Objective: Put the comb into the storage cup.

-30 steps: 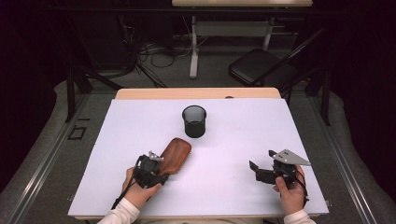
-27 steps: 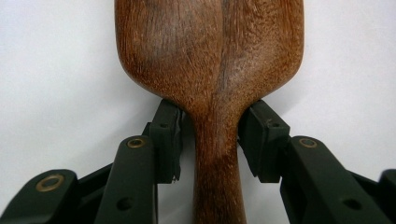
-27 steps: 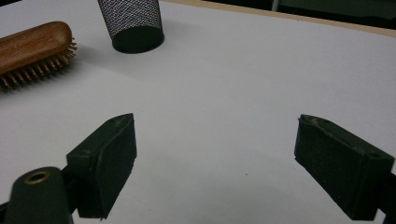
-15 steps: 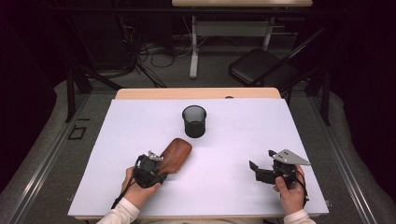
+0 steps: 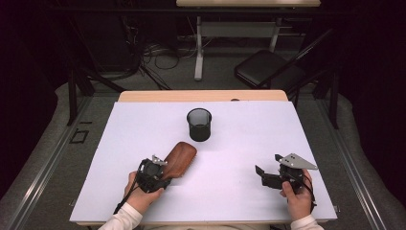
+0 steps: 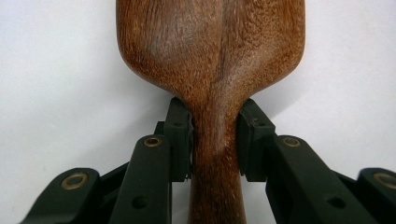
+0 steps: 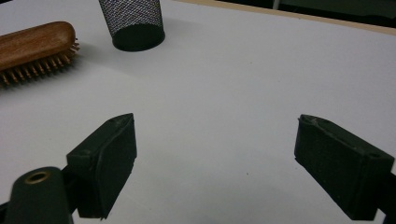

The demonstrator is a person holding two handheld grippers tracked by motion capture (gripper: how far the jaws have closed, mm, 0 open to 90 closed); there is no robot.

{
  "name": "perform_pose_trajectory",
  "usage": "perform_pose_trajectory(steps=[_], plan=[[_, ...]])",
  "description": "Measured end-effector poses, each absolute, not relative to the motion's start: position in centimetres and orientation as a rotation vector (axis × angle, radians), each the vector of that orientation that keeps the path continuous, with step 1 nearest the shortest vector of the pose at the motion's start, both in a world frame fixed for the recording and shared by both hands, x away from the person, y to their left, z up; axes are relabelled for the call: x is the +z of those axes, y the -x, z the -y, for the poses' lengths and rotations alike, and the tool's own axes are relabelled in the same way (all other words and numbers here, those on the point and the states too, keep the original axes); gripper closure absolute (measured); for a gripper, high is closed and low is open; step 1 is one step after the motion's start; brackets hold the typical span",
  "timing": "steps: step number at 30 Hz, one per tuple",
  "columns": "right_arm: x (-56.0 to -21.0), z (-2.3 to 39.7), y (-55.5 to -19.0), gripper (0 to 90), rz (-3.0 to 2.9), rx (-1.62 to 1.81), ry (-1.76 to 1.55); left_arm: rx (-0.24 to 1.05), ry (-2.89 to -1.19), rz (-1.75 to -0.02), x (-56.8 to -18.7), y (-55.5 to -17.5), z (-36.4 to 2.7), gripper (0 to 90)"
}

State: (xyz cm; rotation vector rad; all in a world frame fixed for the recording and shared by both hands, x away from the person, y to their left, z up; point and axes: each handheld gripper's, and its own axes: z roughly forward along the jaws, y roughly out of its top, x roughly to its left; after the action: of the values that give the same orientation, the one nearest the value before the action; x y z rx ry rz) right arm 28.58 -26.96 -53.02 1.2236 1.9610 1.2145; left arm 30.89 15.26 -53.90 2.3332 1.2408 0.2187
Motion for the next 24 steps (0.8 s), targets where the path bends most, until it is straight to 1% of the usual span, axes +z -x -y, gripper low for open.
perform_pose_trajectory(steps=[24], plan=[[-53.10,26.91,-28.63,13.4,-1.956,1.216,-1.229,0.182,-2.297,-1.239,-53.78,-30.92,-15.71,71.5]])
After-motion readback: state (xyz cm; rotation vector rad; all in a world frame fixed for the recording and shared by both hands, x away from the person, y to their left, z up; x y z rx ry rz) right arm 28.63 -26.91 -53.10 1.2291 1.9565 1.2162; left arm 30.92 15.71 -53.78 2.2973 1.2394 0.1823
